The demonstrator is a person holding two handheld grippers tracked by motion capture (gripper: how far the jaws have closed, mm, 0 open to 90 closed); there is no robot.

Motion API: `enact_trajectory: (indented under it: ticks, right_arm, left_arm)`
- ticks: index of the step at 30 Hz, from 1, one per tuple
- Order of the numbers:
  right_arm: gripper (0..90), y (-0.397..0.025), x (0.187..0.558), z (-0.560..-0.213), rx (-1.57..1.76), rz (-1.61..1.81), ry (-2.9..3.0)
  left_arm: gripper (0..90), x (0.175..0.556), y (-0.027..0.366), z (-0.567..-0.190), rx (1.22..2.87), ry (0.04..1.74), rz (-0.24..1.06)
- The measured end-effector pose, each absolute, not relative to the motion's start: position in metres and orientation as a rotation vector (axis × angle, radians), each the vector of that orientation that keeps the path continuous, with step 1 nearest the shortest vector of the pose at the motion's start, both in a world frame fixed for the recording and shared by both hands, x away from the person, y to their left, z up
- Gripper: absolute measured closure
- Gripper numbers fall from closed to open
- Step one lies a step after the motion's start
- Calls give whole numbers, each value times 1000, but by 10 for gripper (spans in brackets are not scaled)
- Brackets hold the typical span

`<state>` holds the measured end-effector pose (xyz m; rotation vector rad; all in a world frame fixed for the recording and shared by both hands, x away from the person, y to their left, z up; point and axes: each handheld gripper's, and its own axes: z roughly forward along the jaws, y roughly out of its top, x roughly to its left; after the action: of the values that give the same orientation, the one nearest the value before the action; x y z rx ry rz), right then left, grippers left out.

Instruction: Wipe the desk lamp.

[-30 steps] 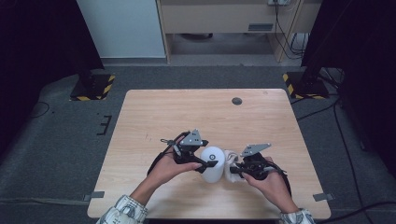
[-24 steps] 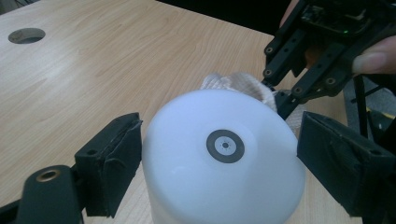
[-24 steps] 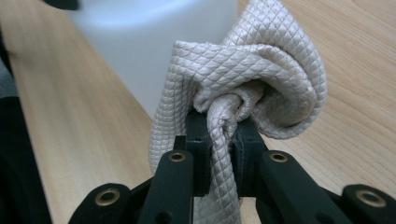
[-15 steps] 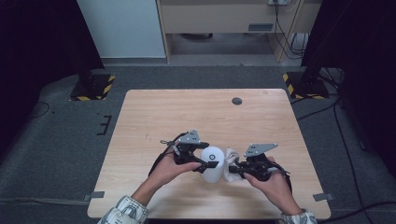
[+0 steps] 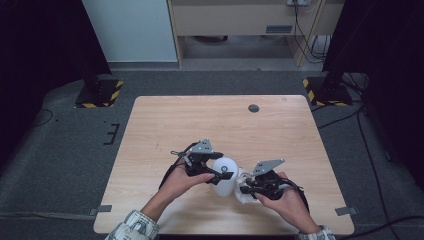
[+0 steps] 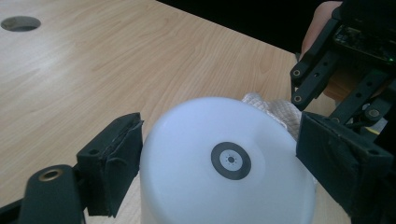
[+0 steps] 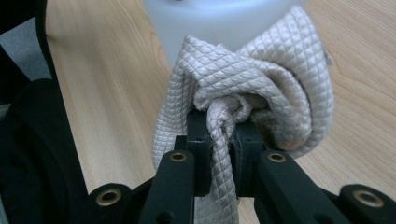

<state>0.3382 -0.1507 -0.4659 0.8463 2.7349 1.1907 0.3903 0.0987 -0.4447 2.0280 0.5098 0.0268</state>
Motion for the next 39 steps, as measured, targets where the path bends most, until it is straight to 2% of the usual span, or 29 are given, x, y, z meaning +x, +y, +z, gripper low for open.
enact_trajectory:
  ticks: [5,11,22,23,26,39]
  right_arm:
    - [806,-155,341,-467,882,1191,2721]
    - [808,-152,340,-466,863,1197,2724]
    - [811,-149,340,-469,879,1163,2750]
    - [810,-148,339,-469,862,1167,2759]
    - [810,-142,337,-468,827,1168,2788]
    - [811,-137,333,-458,777,1241,2766]
  left_arm:
    - [153,389,112,-437,2022,516,68]
    - [250,391,119,-441,2019,538,110]
    - [279,395,121,-448,1990,590,61]
    - [315,395,121,-448,1990,585,59]
    - [341,395,120,-448,1984,574,50]
    - [346,398,120,-449,1983,573,42]
